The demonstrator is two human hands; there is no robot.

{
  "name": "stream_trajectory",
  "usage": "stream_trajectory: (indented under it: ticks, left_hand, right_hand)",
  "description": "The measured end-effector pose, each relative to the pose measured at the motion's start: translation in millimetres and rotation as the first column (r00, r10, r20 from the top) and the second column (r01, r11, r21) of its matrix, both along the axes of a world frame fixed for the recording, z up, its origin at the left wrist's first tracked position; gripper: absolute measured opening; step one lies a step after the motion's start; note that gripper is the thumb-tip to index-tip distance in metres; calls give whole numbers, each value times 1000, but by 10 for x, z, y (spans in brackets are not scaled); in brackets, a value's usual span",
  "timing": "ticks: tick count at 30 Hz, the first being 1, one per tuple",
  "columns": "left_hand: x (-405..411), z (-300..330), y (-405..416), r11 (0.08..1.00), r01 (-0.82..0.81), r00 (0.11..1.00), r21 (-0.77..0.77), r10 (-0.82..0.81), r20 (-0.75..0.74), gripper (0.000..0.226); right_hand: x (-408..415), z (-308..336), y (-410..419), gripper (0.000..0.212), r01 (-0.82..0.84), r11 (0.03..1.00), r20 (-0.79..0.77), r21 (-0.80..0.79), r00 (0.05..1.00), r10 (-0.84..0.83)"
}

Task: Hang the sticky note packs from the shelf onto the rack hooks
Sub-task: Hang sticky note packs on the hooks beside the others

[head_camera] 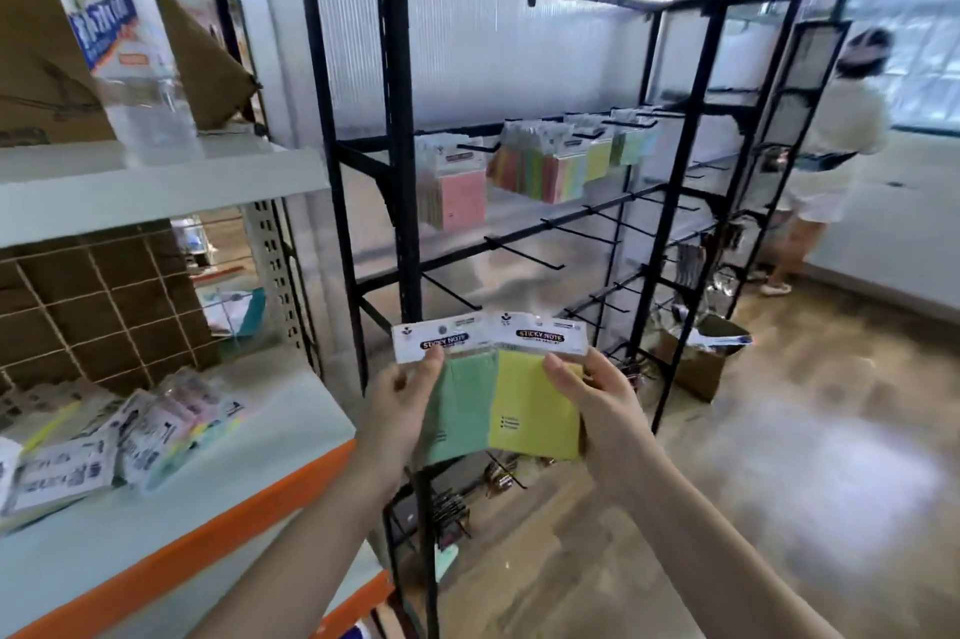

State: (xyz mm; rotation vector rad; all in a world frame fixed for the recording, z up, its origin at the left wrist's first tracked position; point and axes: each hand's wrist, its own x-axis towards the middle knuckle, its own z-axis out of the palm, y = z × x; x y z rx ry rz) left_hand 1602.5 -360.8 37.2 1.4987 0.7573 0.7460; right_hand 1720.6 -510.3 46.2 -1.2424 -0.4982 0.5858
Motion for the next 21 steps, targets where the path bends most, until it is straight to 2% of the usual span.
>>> stream_trajectory:
  ticks: [1,4,5,8,11,13,16,19,21]
  left_hand:
    - [83,18,-22,1000,2,1000,16,-2,2,69]
    - [343,58,-64,994,38,999,104,-38,0,67]
    - [445,66,-76,992,66,998,110,-68,14,67]
    - [763,123,-131,986,141,987,85,-147,68,58]
    - [1123,125,-125,988,131,988,82,-137,74,32]
    - [1358,146,-102,988,106,993,117,-111,42,37]
    - [1759,191,-22,975,140,987,171,-150,48,52]
    - [2182,256,64,956,187,976,227,-207,68,46]
    - [2460,293,120,947,219,961,234,-250,114,41]
  right_hand:
    - [85,24,-77,21,14,1000,-10,22,1000,-14]
    - [344,65,-259,46,49,997,-15,60,999,-48]
    - [433,61,-303,46,57,996,-16,62,998,-56]
    - [721,39,-389,32,77,995,-21,61,997,-76]
    - [1036,47,-415,15,99,994,-4,48,995,-99]
    - [1249,72,-385,5,111,994,26,13,993,-111]
    - [1624,120,-272,33,125,992,78,-36,989,-122]
    - [2009,201,-122,39,125,986,71,-107,991,-118]
    - [2275,255,-32,40,160,983,75,-95,985,-153]
